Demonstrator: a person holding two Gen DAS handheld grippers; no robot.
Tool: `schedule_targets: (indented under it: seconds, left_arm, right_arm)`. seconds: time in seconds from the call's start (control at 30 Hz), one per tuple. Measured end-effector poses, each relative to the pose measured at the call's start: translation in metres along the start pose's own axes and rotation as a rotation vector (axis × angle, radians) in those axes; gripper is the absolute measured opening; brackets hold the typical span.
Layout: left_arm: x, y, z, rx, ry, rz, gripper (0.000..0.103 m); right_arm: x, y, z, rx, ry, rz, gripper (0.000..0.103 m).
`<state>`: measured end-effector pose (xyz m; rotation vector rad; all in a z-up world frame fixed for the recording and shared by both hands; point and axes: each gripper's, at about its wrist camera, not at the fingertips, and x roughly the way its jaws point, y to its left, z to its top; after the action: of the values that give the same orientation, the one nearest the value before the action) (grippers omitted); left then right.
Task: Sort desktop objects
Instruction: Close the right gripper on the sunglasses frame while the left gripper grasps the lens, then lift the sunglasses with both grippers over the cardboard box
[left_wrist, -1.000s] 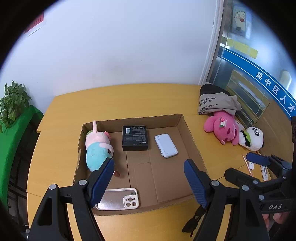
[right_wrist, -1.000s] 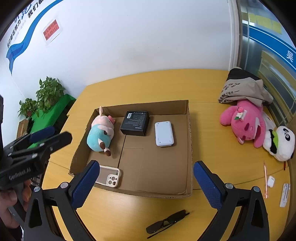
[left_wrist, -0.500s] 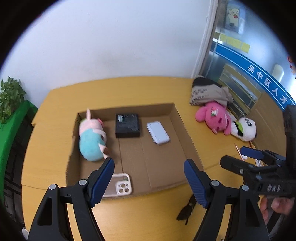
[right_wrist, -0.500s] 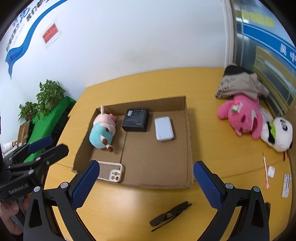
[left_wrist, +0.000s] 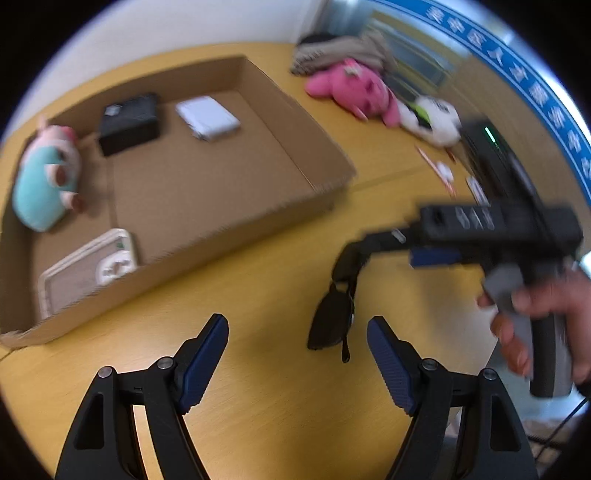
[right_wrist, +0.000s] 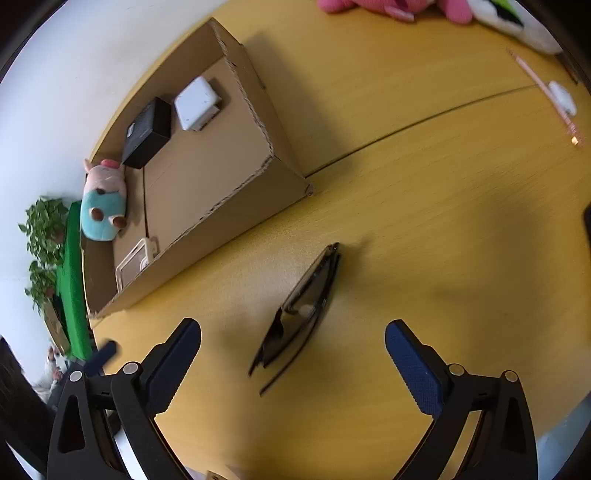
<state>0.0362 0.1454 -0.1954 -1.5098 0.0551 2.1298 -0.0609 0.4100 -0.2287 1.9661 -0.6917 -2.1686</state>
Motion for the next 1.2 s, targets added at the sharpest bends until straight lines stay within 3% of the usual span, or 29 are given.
schedule_targets:
  seconds: [0.13,0.27,0.4,0.5,0.57,0.6,0.67,0.7,0.8,0.97,1.2]
  left_arm:
    - [0.028,-0.013,-0.007,0.08,0.037,-0.033,0.077]
    - [0.065,-0.024,-0.016,0.151,0.084,-0.027,0.077]
    - [0.095,-0.036,-0.022,0.185,0.153,-0.011,0.077]
    - [0.098,-0.047,-0.023,0.244,0.113,0.038,0.077]
    - [0.097,-0.049,-0.023,0.252,0.1,0.05,0.076]
    - [0.097,-0.05,-0.023,0.257,0.096,0.059,0.07]
    - [0.095,-0.053,-0.024,0.282,0.09,0.105,0.059]
    - [0.093,-0.054,-0.025,0.285,0.091,0.11,0.053]
    - [0.089,-0.058,-0.027,0.287,0.107,0.085,0.027]
    - [0.076,-0.075,-0.034,0.327,0.116,0.108,0.026]
    - [0.019,-0.099,-0.018,0.307,-0.006,0.163,0.026]
  right_arm:
    - [0.024,0.001,0.013,0.024,0.019,-0.015,0.099]
    - [0.047,0.001,0.018,0.01,0.06,-0.083,0.09]
    - [0.054,0.005,0.014,-0.026,0.08,-0.12,0.09]
    - [0.06,0.007,0.013,-0.052,0.087,-0.137,0.083]
    - [0.059,0.009,0.013,-0.068,0.064,-0.163,0.075]
    - [0.057,0.01,0.012,-0.074,0.046,-0.175,0.071]
    - [0.055,0.01,0.01,-0.093,0.028,-0.19,0.047]
    - [0.055,0.01,0.008,-0.103,0.023,-0.19,0.041]
    - [0.053,0.008,0.004,-0.102,0.014,-0.162,0.04]
    - [0.041,0.011,0.0,-0.089,0.002,-0.102,0.032]
    - [-0.014,0.04,0.002,-0.139,-0.094,-0.03,0.03]
